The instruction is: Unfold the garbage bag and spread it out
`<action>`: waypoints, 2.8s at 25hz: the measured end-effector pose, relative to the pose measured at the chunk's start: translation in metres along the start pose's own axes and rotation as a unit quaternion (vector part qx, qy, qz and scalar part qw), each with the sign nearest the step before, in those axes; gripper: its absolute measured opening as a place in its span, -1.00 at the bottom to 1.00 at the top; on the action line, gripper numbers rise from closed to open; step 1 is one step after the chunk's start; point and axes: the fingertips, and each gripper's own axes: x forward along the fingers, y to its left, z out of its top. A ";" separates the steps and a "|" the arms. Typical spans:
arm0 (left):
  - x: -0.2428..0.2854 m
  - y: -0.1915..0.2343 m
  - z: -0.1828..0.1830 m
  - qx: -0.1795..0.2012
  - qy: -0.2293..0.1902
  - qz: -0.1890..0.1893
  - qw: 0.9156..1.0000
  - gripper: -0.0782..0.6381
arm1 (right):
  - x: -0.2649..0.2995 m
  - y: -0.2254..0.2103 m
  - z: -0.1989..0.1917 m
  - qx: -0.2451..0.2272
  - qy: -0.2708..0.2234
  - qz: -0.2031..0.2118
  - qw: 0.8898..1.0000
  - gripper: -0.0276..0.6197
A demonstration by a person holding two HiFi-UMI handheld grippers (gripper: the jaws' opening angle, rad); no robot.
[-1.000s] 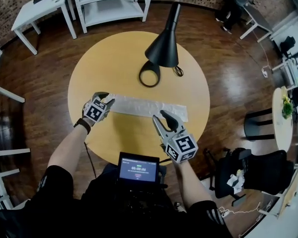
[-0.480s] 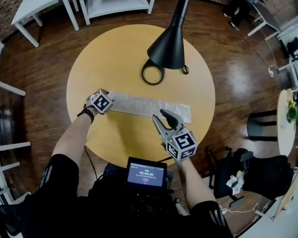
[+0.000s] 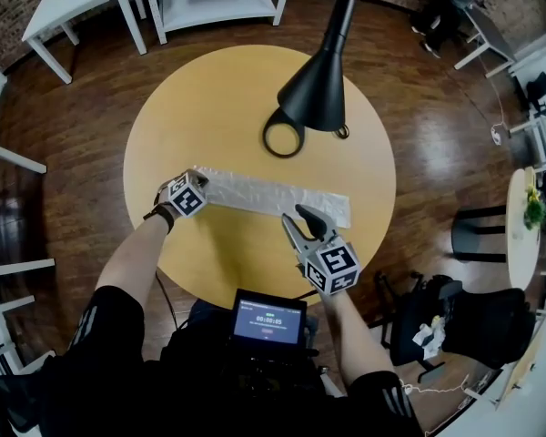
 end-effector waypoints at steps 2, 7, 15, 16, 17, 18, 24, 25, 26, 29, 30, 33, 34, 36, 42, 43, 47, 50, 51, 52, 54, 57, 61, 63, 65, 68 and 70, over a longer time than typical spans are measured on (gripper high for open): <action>-0.007 -0.004 0.004 0.023 -0.018 0.013 0.999 -0.78 | 0.006 -0.001 -0.001 -0.005 0.006 0.002 1.000 -0.42; -0.037 -0.026 0.012 0.102 -0.064 0.047 0.992 -0.78 | 0.028 0.006 -0.009 -0.037 0.031 0.024 0.999 -0.42; -0.062 -0.062 0.002 0.180 -0.100 0.057 0.977 -0.78 | 0.075 0.021 -0.024 -0.183 0.125 0.090 0.971 -0.42; -0.065 -0.065 0.002 0.182 -0.104 0.058 0.976 -0.78 | 0.080 0.021 -0.028 -0.201 0.139 0.098 0.965 -0.42; -0.068 -0.067 0.001 0.182 -0.108 0.058 0.976 -0.78 | 0.085 0.021 -0.034 -0.221 0.154 0.105 0.957 -0.42; -0.071 -0.069 0.000 0.182 -0.111 0.059 0.975 -0.78 | 0.090 0.022 -0.041 -0.240 0.171 0.113 0.949 -0.42; -0.084 -0.074 -0.011 0.196 -0.117 0.061 0.972 -0.78 | 0.118 0.013 -0.101 -0.308 0.271 0.137 0.901 -0.41; -0.085 -0.076 -0.013 0.200 -0.116 0.060 0.971 -0.78 | 0.121 0.012 -0.108 -0.312 0.285 0.140 0.896 -0.41; -0.085 -0.078 -0.015 0.203 -0.115 0.059 0.971 -0.78 | 0.123 0.011 -0.114 -0.316 0.297 0.142 0.890 -0.41; -0.087 -0.082 -0.020 0.205 -0.109 0.056 0.971 -0.78 | 0.129 0.009 -0.132 -0.324 0.330 0.149 0.874 -0.41; -0.087 -0.083 -0.022 0.202 -0.107 0.055 0.972 -0.78 | 0.131 0.007 -0.138 -0.325 0.339 0.150 0.870 -0.41; -0.084 -0.088 -0.026 0.198 -0.103 0.051 0.973 -0.78 | 0.134 0.001 -0.153 -0.330 0.355 0.146 0.863 -0.42; -0.083 -0.090 -0.027 0.198 -0.101 0.050 0.974 -0.78 | 0.134 0.001 -0.155 -0.330 0.355 0.145 0.862 -0.47; -0.083 -0.090 -0.030 0.194 -0.098 0.050 0.975 -0.78 | 0.134 0.004 -0.157 -0.327 0.352 0.144 0.865 -0.69; -0.086 -0.085 -0.038 0.161 -0.095 0.049 0.981 -0.78 | 0.134 0.021 -0.144 -0.308 0.325 0.134 0.884 -0.86; -0.087 -0.084 -0.038 0.155 -0.096 0.048 0.982 -0.78 | 0.133 0.024 -0.143 -0.310 0.322 0.133 0.885 -0.86; -0.099 -0.085 -0.036 0.123 -0.110 0.044 0.985 -0.78 | 0.124 0.040 -0.147 -0.317 0.315 0.134 0.884 -0.86; -0.109 -0.084 -0.032 0.113 -0.120 0.045 0.985 -0.78 | 0.119 0.051 -0.154 -0.314 0.310 0.132 0.888 -0.86; -0.113 -0.084 -0.030 0.107 -0.125 0.045 0.985 -0.78 | 0.117 0.054 -0.157 -0.316 0.310 0.132 0.887 -0.86; -0.118 -0.083 -0.027 0.098 -0.132 0.044 0.985 -0.78 | 0.116 0.057 -0.160 -0.318 0.310 0.132 0.886 -0.86; -0.130 -0.083 -0.024 0.076 -0.147 0.038 0.985 -0.77 | 0.113 0.062 -0.169 -0.321 0.314 0.133 0.884 -0.86; -0.148 -0.084 -0.024 0.050 -0.160 0.032 0.985 -0.69 | 0.109 0.066 -0.180 -0.317 0.318 0.132 0.884 -0.86; -0.175 -0.069 -0.023 0.015 -0.182 0.044 0.982 -0.64 | 0.108 0.078 -0.188 -0.296 0.313 0.142 0.891 -0.86; -0.186 -0.050 -0.020 -0.007 -0.190 0.064 0.980 -0.64 | 0.109 0.082 -0.190 -0.290 0.312 0.145 0.893 -0.86; -0.187 -0.036 -0.016 -0.019 -0.182 0.077 0.980 -0.64 | 0.108 0.088 -0.193 -0.287 0.312 0.148 0.893 -0.86; -0.168 -0.033 -0.009 -0.020 -0.147 0.059 0.987 -0.64 | 0.106 0.096 -0.197 -0.275 0.312 0.154 0.896 -0.86; -0.143 -0.045 -0.009 -0.017 -0.112 0.028 0.993 -0.61 | 0.104 0.099 -0.202 -0.270 0.316 0.157 0.896 -0.86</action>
